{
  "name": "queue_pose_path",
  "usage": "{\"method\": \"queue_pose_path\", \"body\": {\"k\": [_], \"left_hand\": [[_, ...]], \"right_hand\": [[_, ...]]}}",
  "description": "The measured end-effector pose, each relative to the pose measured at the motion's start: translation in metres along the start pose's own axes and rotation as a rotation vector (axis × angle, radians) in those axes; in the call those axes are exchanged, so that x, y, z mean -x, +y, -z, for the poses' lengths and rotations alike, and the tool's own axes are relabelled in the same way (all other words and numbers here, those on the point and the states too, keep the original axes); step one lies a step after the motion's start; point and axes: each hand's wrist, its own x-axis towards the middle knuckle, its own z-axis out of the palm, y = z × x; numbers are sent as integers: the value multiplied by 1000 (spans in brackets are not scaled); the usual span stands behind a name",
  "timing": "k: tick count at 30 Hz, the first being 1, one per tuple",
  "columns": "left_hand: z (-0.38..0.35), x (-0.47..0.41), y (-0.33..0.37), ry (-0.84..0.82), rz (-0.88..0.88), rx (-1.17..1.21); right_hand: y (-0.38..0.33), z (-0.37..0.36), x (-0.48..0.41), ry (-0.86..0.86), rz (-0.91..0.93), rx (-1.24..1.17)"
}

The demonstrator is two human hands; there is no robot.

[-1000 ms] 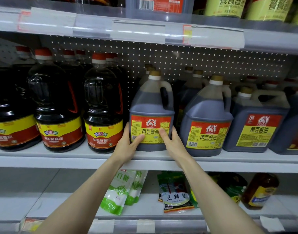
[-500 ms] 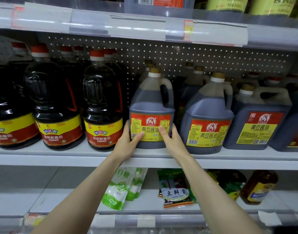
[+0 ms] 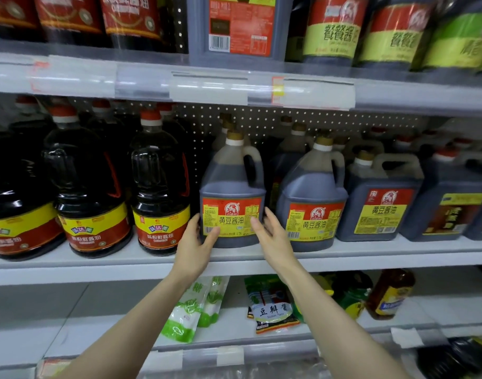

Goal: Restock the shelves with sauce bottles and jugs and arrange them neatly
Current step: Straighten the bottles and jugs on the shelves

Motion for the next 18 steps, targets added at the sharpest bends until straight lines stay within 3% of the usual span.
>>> {"method": "queue_pose_path", "body": {"k": [7, 18], "left_hand": [[1, 22, 37, 127, -57, -64], [-60, 33, 89, -65, -72, -13]], "right_hand": [[-32, 37, 33, 112, 12, 27], [-52, 115, 64, 267, -17, 31]]}}
